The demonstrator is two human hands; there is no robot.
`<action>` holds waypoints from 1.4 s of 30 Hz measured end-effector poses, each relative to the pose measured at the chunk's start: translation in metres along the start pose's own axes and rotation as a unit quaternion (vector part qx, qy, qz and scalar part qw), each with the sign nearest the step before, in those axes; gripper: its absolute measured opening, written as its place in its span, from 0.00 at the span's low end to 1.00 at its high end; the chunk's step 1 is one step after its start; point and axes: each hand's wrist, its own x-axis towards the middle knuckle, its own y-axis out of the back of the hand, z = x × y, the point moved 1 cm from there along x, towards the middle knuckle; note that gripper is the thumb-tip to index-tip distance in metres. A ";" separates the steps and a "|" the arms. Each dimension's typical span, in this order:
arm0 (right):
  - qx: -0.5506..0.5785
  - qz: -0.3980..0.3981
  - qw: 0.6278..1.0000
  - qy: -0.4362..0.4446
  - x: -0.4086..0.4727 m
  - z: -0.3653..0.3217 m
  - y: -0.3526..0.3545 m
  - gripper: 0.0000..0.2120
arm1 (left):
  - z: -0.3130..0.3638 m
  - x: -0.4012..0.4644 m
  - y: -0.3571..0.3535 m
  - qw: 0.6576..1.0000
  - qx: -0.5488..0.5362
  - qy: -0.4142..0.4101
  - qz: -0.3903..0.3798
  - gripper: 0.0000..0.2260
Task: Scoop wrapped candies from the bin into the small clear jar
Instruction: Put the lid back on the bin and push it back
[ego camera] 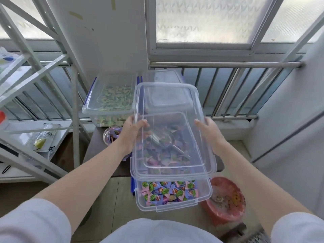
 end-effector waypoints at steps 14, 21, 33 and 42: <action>-0.244 0.014 0.970 0.001 -0.004 0.055 -0.022 0.12 | -0.047 -0.017 0.024 0.821 0.564 0.005 0.092 0.24; -0.295 0.052 0.953 0.044 -0.003 0.059 -0.025 0.20 | -0.043 -0.018 0.023 0.788 0.605 0.061 0.100 0.24; -0.178 -0.028 0.979 -0.095 0.026 0.059 -0.024 0.36 | -0.036 -0.005 0.024 0.859 0.464 0.213 0.025 0.22; -0.136 -0.041 0.976 -0.163 0.042 0.072 -0.020 0.36 | -0.046 -0.004 0.019 0.904 0.355 0.240 0.009 0.31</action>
